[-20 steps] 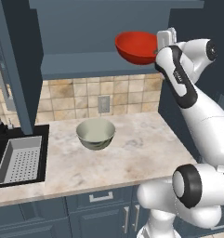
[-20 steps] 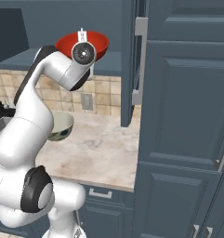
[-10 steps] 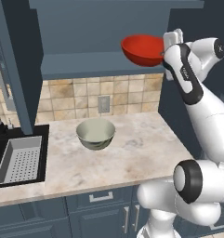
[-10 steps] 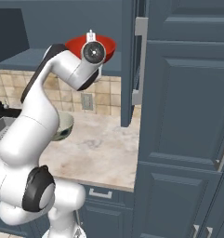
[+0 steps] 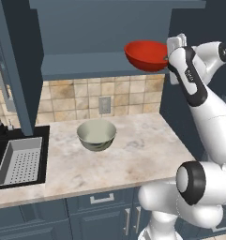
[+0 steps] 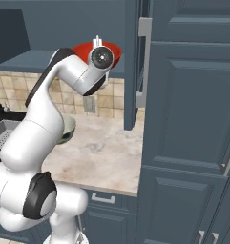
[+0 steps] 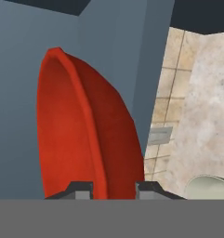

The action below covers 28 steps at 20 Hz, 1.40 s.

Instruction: Open the cabinet. Pick the bowls from the counter and place them in the cabinet. Then close the cabinet.

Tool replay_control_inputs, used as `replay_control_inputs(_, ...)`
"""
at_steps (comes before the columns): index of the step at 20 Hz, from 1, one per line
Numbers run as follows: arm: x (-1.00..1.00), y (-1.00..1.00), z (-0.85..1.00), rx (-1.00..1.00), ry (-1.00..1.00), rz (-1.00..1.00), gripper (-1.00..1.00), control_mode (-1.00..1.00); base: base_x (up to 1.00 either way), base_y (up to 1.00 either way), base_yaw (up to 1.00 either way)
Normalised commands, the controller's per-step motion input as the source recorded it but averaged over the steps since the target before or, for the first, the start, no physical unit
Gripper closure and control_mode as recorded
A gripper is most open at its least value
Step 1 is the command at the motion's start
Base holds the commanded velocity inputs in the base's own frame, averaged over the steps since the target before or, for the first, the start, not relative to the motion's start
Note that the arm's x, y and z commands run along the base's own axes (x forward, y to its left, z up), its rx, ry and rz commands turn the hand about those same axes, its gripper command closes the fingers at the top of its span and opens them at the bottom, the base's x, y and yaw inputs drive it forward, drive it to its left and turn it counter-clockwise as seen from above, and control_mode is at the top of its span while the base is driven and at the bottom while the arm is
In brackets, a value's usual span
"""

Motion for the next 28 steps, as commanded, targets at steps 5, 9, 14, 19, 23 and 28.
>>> replay_control_inputs(5,0.0,0.0,-0.29,0.0,0.0,0.0,1.0,-1.0,0.0,0.0,0.0)
replay_control_inputs(9,0.04,0.0,-0.11,0.0,0.0,0.0,1.0,-1.0,0.0,0.0,0.0)
replay_control_inputs(14,0.2,0.15,0.05,-0.01,0.0,-0.04,1.0,-1.0,0.0,0.0,0.0)
replay_control_inputs(19,0.25,0.5,0.15,-0.08,0.0,-0.06,1.0,-1.0,0.0,0.0,0.0)
replay_control_inputs(23,0.3,0.39,0.01,-0.05,0.0,-0.06,1.0,-1.0,0.0,0.0,0.0)
replay_control_inputs(28,0.38,0.27,0.0,-0.03,0.0,-0.03,1.0,-1.0,0.0,0.0,0.0)
